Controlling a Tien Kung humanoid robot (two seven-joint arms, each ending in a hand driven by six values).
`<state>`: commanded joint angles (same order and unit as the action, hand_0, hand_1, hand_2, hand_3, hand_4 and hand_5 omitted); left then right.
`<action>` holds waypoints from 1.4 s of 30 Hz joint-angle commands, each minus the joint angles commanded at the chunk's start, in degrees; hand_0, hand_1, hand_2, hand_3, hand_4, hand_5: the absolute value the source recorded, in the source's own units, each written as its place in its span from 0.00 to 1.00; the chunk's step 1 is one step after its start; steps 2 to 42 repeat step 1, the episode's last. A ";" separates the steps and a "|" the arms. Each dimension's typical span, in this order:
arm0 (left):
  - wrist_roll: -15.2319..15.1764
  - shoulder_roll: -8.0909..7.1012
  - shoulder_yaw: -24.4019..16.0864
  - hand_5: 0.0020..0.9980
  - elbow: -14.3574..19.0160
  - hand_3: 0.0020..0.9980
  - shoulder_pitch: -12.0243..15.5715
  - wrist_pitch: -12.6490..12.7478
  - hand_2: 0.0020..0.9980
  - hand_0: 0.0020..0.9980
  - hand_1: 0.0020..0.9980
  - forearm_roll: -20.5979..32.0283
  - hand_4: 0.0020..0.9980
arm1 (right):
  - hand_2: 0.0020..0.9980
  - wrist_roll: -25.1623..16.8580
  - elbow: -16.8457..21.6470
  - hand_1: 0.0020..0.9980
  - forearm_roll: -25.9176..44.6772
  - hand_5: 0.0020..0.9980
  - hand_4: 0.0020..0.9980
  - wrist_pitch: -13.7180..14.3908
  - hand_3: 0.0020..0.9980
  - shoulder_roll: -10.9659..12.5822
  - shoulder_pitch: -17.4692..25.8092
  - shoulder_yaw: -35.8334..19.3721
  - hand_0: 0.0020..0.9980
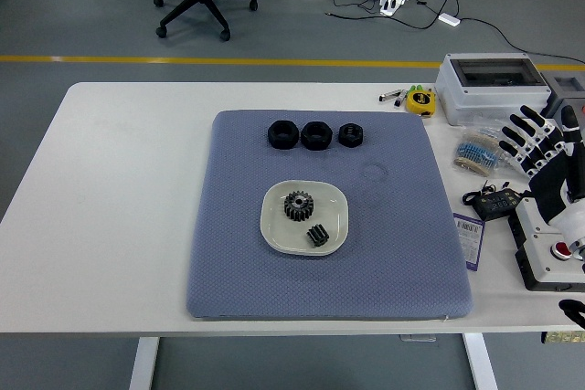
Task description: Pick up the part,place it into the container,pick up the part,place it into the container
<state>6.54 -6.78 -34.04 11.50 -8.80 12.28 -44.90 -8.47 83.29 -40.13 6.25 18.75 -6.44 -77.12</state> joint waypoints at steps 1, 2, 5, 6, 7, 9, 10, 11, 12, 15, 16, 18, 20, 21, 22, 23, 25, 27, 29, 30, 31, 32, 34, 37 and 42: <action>0.01 -0.04 -0.01 0.59 0.01 0.56 0.02 -0.01 0.67 0.67 0.68 -0.03 0.63 | 0.84 -0.01 0.01 0.81 -0.01 0.94 1.00 0.01 0.84 0.00 0.03 -0.03 0.87; 0.01 -0.04 -0.01 0.59 0.01 0.56 0.02 -0.01 0.67 0.67 0.68 -0.03 0.63 | 0.84 -0.01 0.01 0.81 -0.01 0.94 1.00 0.01 0.84 0.00 0.03 -0.03 0.87; 0.01 -0.04 -0.01 0.59 0.01 0.56 0.02 -0.01 0.67 0.67 0.68 -0.03 0.63 | 0.84 -0.01 0.01 0.81 -0.01 0.94 1.00 0.01 0.84 0.00 0.03 -0.03 0.87; 0.01 -0.04 -0.01 0.59 0.01 0.56 0.02 -0.01 0.67 0.67 0.68 -0.03 0.63 | 0.84 -0.01 0.01 0.81 -0.01 0.94 1.00 0.01 0.84 0.00 0.03 -0.03 0.87; 0.01 -0.04 -0.01 0.59 0.01 0.56 0.02 -0.01 0.67 0.67 0.68 -0.03 0.63 | 0.84 -0.01 0.01 0.81 -0.01 0.94 1.00 0.01 0.84 0.00 0.03 -0.03 0.87; 0.01 -0.04 -0.01 0.59 0.01 0.56 0.02 -0.01 0.67 0.67 0.68 -0.03 0.63 | 0.84 -0.01 0.01 0.81 -0.01 0.94 1.00 0.01 0.84 0.00 0.03 -0.03 0.87; 0.01 -0.04 -0.01 0.59 0.01 0.56 0.02 -0.01 0.67 0.67 0.68 -0.03 0.63 | 0.84 -0.01 0.01 0.81 -0.01 0.94 1.00 0.01 0.84 0.00 0.03 -0.03 0.87; 0.01 -0.04 -0.01 0.59 0.01 0.56 0.02 -0.01 0.67 0.67 0.68 -0.03 0.63 | 0.84 -0.01 0.01 0.81 -0.01 0.94 1.00 0.01 0.84 0.00 0.03 -0.03 0.87; 0.01 -0.04 -0.01 0.59 0.01 0.56 0.02 -0.01 0.67 0.67 0.68 -0.03 0.63 | 0.84 -0.01 0.01 0.81 -0.01 0.94 1.00 0.01 0.84 0.00 0.03 -0.03 0.87; 0.01 -0.04 -0.01 0.59 0.01 0.56 0.02 -0.01 0.67 0.67 0.68 -0.03 0.63 | 0.84 -0.01 0.01 0.81 -0.01 0.94 1.00 0.01 0.84 0.00 0.03 -0.03 0.87; 0.01 -0.04 -0.01 0.59 0.01 0.56 0.02 -0.01 0.67 0.67 0.68 -0.03 0.63 | 0.84 -0.01 0.01 0.81 -0.01 0.94 1.00 0.01 0.84 0.00 0.03 -0.03 0.87; 0.01 -0.04 -0.01 0.59 0.01 0.56 0.02 -0.01 0.67 0.67 0.68 -0.03 0.63 | 0.84 -0.01 0.01 0.81 -0.01 0.94 1.00 0.01 0.84 0.00 0.03 -0.03 0.87; 0.01 -0.04 -0.01 0.59 0.01 0.56 0.02 -0.01 0.67 0.67 0.68 -0.03 0.63 | 0.84 -0.01 0.01 0.81 -0.01 0.94 1.00 0.01 0.84 0.00 0.03 -0.03 0.87; 0.01 -0.04 -0.01 0.59 0.01 0.56 0.02 -0.01 0.67 0.67 0.68 -0.03 0.63 | 0.84 -0.01 0.01 0.81 -0.01 0.94 1.00 0.01 0.84 0.00 0.03 -0.03 0.87; 0.01 -0.04 -0.01 0.59 0.01 0.56 0.02 -0.01 0.67 0.67 0.68 -0.03 0.63 | 0.84 -0.01 0.01 0.81 -0.01 0.94 1.00 0.01 0.84 0.00 0.03 -0.03 0.87; 0.01 -0.04 -0.01 0.59 0.01 0.56 0.02 -0.01 0.67 0.67 0.68 -0.03 0.63 | 0.84 -0.01 0.01 0.81 -0.01 0.94 1.00 0.01 0.84 0.00 0.03 -0.03 0.87; 0.01 -0.04 -0.01 0.59 0.01 0.56 0.02 -0.01 0.67 0.67 0.68 -0.03 0.63 | 0.84 -0.01 0.01 0.81 -0.01 0.94 1.00 0.01 0.84 0.00 0.03 -0.03 0.87; 0.01 -0.04 -0.01 0.59 0.01 0.56 0.02 -0.01 0.67 0.67 0.68 -0.03 0.63 | 0.84 -0.01 0.01 0.81 -0.01 0.94 1.00 0.01 0.84 0.00 0.03 -0.03 0.87; 0.01 -0.04 -0.01 0.59 0.01 0.56 0.02 -0.01 0.67 0.67 0.68 -0.03 0.63 | 0.84 -0.01 0.01 0.81 -0.01 0.94 1.00 0.01 0.84 0.00 0.03 -0.03 0.87; 0.01 -0.04 -0.01 0.59 0.01 0.56 0.02 -0.01 0.67 0.67 0.68 -0.03 0.63 | 0.84 -0.01 0.01 0.81 -0.01 0.94 1.00 0.01 0.84 0.00 0.03 -0.03 0.87; 0.01 -0.04 -0.01 0.59 0.01 0.56 0.02 -0.01 0.67 0.67 0.68 -0.03 0.63 | 0.84 -0.01 0.01 0.81 -0.01 0.94 1.00 0.01 0.84 0.00 0.03 -0.03 0.87; 0.01 -0.04 -0.01 0.59 0.01 0.56 0.02 -0.01 0.67 0.67 0.68 -0.03 0.63 | 0.84 -0.01 0.01 0.81 -0.01 0.94 1.00 0.01 0.84 0.00 0.03 -0.03 0.87; 0.01 -0.04 -0.01 0.59 0.01 0.56 0.02 -0.01 0.67 0.67 0.68 -0.03 0.63 | 0.84 -0.01 0.01 0.81 -0.01 0.94 1.00 0.01 0.84 0.00 0.03 -0.03 0.87; 0.01 -0.04 -0.01 0.59 0.01 0.56 0.02 -0.01 0.67 0.67 0.68 -0.03 0.63 | 0.84 -0.01 0.01 0.81 -0.01 0.94 1.00 0.01 0.84 0.00 0.03 -0.03 0.87; 0.01 -0.04 -0.01 0.59 0.01 0.56 0.02 -0.01 0.67 0.67 0.68 -0.03 0.63 | 0.84 -0.01 0.01 0.81 -0.01 0.94 1.00 0.01 0.84 0.00 0.03 -0.03 0.87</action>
